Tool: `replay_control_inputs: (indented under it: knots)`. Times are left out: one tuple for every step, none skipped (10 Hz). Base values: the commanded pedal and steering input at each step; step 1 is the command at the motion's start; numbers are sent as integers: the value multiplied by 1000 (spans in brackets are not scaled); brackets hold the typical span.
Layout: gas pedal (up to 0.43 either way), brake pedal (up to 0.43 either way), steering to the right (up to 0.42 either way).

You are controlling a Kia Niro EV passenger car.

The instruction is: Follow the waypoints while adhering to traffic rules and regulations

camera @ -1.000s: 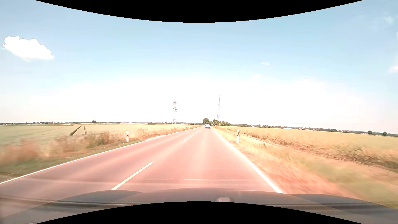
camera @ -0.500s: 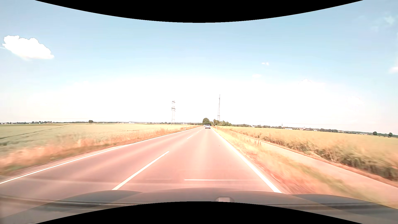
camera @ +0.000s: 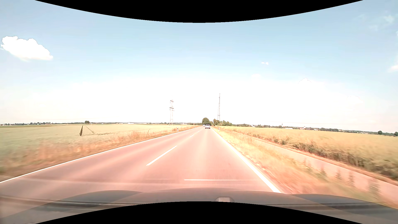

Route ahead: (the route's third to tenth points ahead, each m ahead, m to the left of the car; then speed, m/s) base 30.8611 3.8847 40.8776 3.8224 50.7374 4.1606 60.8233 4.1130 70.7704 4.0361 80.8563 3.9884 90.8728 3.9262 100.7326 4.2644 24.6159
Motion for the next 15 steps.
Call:
replay_control_inputs:
  knots:
    - [240,0,1]
    - [228,0,1]
    - [228,0,-1]
    - [228,0,-3]
    - [220,0,-3]
    - [220,0,-3]
    - [220,0,-3]
    - [220,0,-3]
    - [220,0,-3]
    - [220,0,-2]
    - [220,0,-1]
    - [220,0,1]
    - [228,0,1]
    - [248,0,1]
    - [248,0,1]
